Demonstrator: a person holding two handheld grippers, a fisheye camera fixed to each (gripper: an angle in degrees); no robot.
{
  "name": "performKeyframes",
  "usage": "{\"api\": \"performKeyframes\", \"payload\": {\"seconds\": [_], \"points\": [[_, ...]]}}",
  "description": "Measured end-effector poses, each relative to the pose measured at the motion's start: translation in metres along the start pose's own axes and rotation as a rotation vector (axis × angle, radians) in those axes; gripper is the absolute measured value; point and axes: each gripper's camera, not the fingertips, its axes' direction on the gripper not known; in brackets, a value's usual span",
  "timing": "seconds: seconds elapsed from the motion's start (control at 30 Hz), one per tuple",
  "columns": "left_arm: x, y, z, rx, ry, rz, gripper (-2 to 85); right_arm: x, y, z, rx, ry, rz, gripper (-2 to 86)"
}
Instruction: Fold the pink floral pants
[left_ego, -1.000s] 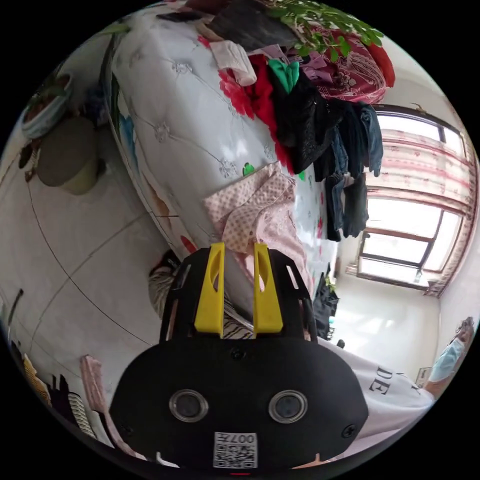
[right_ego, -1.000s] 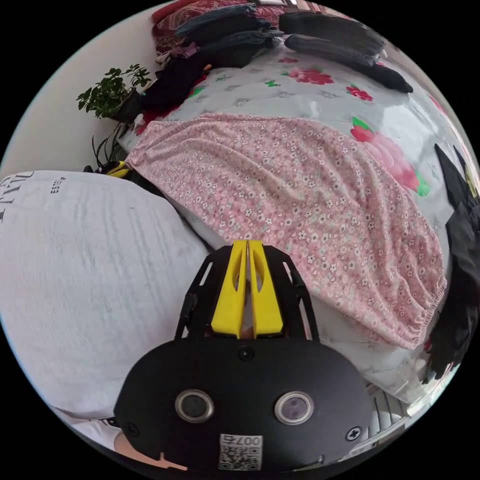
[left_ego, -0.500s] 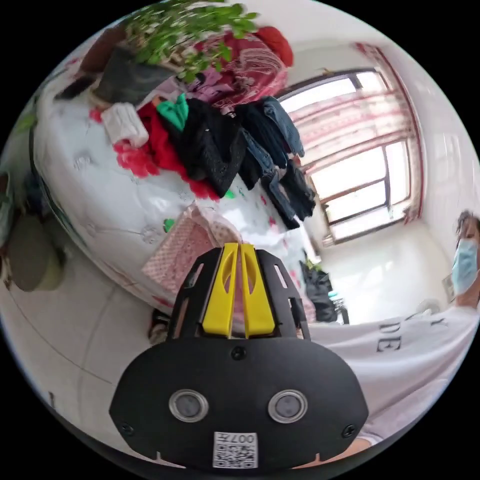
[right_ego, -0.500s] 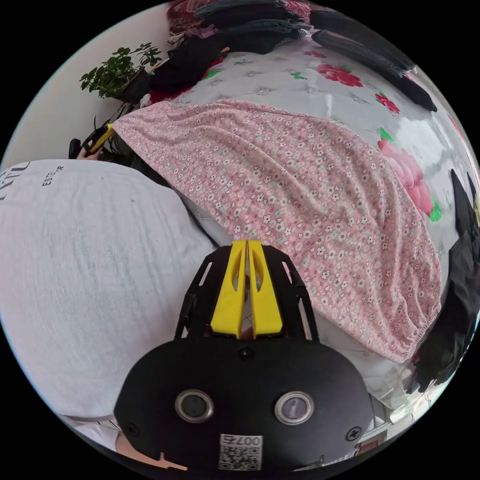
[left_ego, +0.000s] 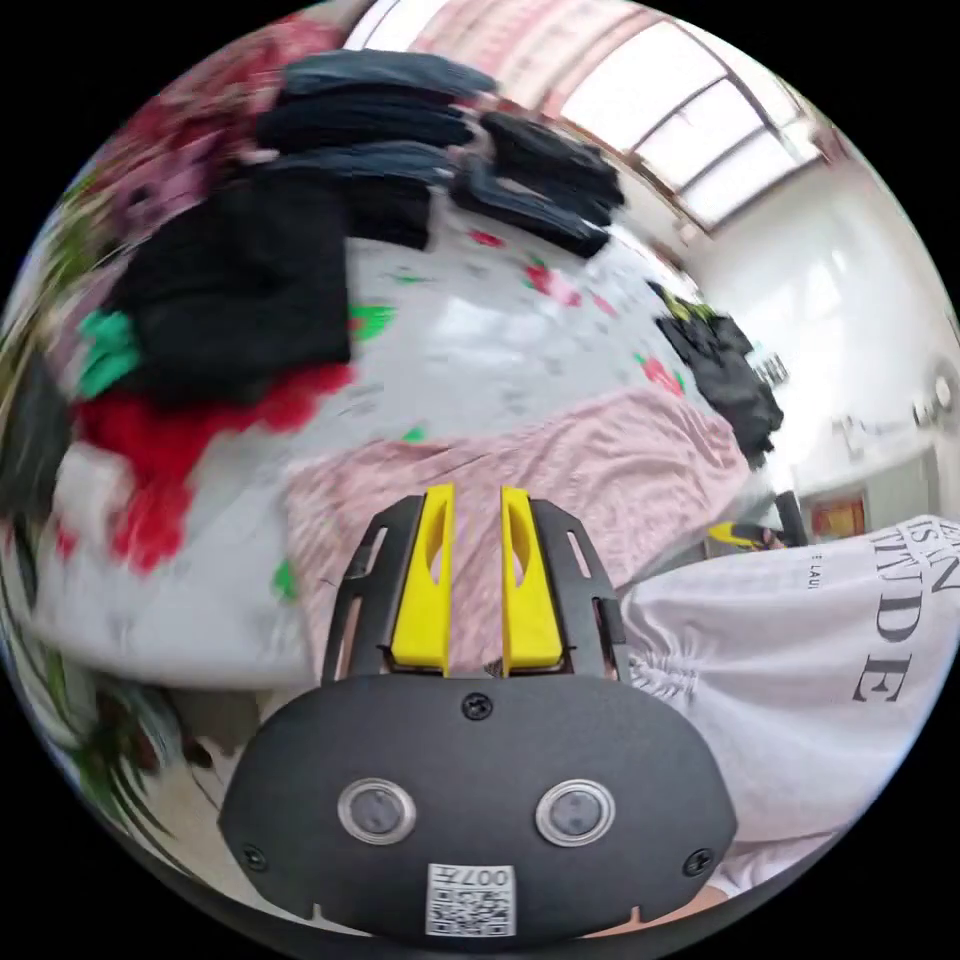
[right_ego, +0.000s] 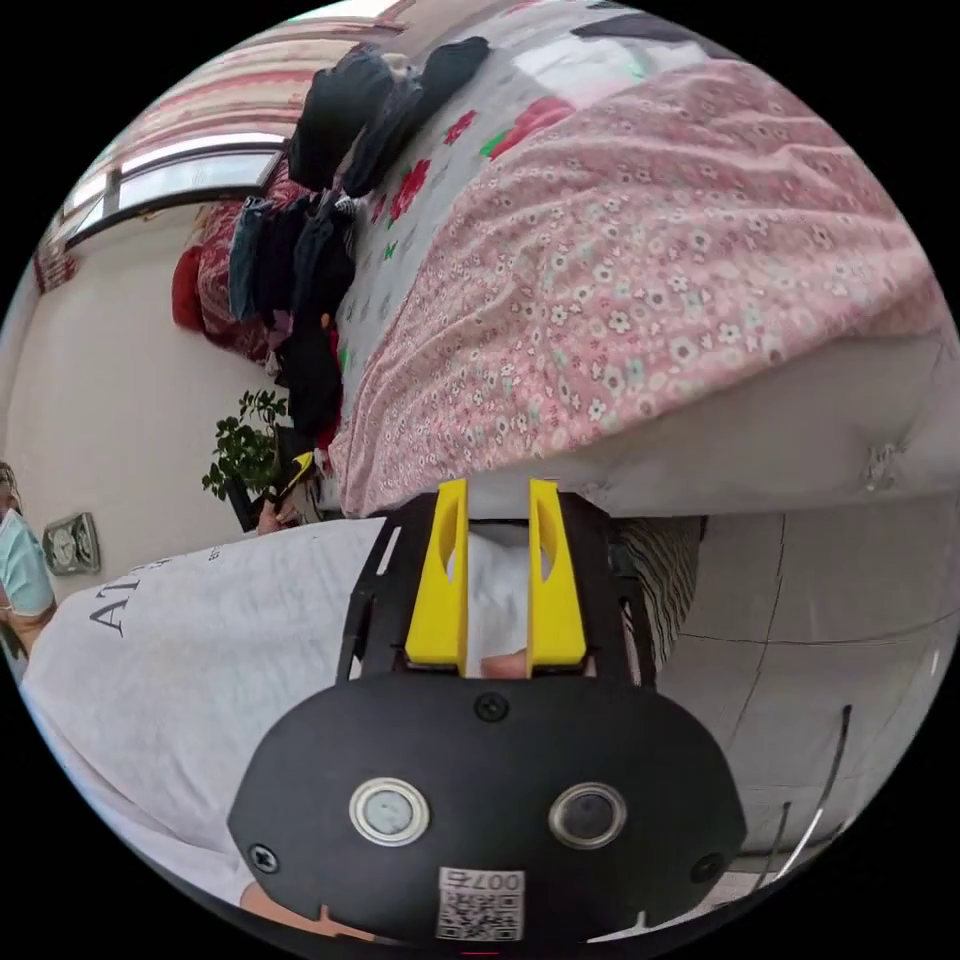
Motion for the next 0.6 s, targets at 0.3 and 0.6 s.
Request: {"api": "performKeyframes", "payload": {"seconds": [0.3,0.6], "points": [[0.122,-0.205,0.211,-0.417,0.221,0.471,11.0,0.086,0.065,-0.038,0.276,-0.317,0.183,7.4],[0.163,-0.271,0.304,-0.745,0.314,0.639,9.3,0.092,0.081,-0.029,0.28,-0.445,0.115,7.3]]}}
